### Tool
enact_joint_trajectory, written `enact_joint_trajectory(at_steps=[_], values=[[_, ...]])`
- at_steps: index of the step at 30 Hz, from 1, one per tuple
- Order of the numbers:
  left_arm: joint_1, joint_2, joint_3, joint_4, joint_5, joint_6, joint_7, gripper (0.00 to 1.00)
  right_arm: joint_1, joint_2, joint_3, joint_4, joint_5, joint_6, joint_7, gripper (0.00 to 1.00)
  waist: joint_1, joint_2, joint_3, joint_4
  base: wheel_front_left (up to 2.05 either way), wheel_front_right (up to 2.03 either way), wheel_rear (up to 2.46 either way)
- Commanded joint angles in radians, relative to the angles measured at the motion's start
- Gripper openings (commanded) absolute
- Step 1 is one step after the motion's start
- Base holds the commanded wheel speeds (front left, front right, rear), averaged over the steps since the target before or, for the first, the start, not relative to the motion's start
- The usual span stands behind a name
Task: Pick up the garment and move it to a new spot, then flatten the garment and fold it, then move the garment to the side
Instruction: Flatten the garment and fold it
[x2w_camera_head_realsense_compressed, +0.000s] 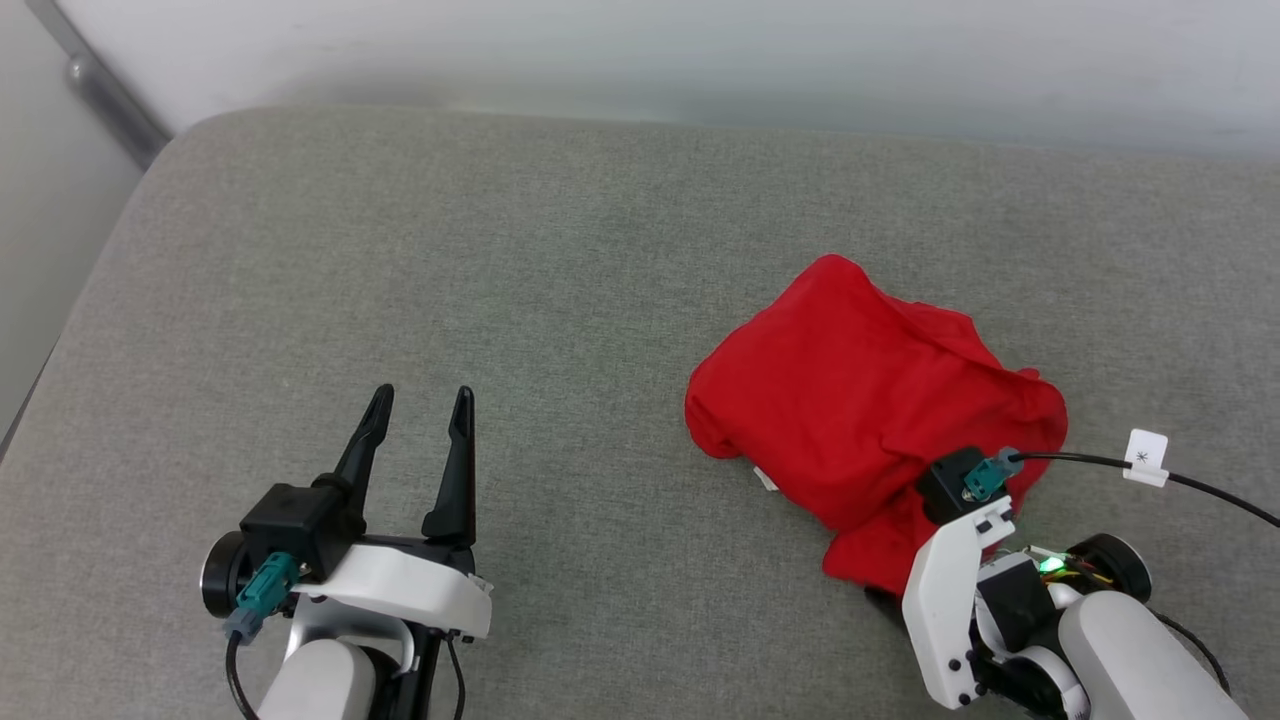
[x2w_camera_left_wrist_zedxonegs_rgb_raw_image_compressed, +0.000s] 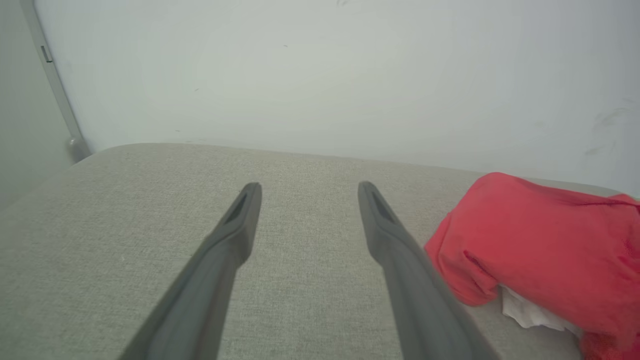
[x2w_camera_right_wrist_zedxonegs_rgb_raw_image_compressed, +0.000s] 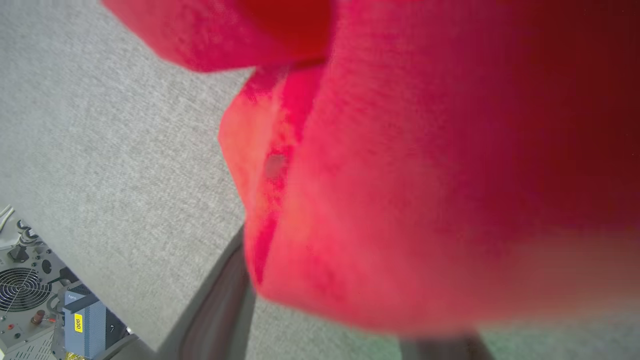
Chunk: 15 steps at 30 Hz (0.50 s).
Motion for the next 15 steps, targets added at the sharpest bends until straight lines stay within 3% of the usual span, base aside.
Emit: enact_joint_trajectory(at_steps=[1,7,15], values=[[0.003,-0.008,0.005,0.002,0.01,-0.004,-0.002,1.0,0.037,0.008,0.034,0.06,0.012,0.0,0.007,0.0,0.0,0.0,-0.004,-0.006,0.0,0.0,0.0],[0.017,-0.017,0.021,0.012,0.027,-0.014,-0.002,1.0,-0.01,0.007,-0.003,0.004,0.011,0.0,-0.098,0.0,0.0,0.0,-0.033,-0.027,0.0,0.0,0.0],[0.049,-0.018,0.043,0.018,0.038,-0.018,-0.002,1.0,0.015,-0.006,-0.156,-0.164,-0.054,0.0,-0.188,0.0,0.0,0.0,-0.083,-0.079,0.0,0.0,0.0]])
